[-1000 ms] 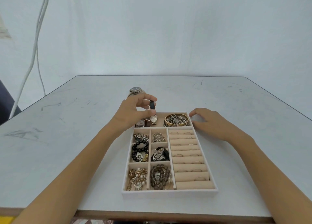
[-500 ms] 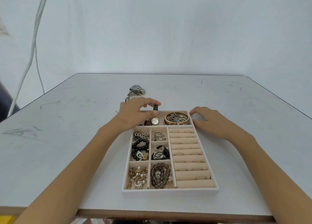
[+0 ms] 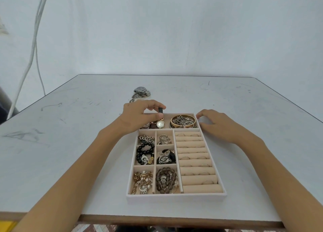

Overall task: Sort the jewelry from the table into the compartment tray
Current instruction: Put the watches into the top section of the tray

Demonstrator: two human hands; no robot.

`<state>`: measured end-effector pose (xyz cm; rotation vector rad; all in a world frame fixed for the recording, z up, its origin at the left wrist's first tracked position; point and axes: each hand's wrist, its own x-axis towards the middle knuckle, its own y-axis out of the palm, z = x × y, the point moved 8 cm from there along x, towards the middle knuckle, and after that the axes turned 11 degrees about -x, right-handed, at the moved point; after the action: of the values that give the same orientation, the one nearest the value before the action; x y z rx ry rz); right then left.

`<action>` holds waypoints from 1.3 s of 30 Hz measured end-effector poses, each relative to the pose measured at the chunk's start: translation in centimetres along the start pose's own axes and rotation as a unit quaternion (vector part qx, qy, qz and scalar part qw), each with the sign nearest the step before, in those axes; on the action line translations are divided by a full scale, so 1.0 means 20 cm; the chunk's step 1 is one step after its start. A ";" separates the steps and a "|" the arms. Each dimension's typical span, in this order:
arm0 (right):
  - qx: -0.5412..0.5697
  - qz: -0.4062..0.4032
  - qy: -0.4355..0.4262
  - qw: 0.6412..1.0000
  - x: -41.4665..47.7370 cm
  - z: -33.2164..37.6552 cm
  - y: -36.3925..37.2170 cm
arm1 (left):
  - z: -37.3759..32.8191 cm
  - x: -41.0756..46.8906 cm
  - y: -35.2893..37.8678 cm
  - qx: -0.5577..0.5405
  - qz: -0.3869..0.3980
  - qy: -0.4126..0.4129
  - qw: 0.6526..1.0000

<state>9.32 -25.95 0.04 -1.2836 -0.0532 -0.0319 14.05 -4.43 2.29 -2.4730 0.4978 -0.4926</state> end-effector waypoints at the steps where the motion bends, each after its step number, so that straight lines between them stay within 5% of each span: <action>1: -0.001 0.001 -0.001 1.000 0.00 0.00 0.00 | 0.00 0.00 0.00 -0.013 0.003 -0.001 1.000; 20: -0.010 0.013 -0.002 1.000 -0.01 0.01 0.00 | 0.00 -0.01 0.03 -0.101 0.039 0.010 0.994; 39: -0.007 0.019 0.001 1.000 -0.02 0.02 0.00 | 0.02 0.00 0.06 -0.048 0.044 -0.018 0.998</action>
<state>8.98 -25.65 0.11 -1.2991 -0.0271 -0.0020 13.88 -5.15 1.15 -2.5332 0.6254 -0.3981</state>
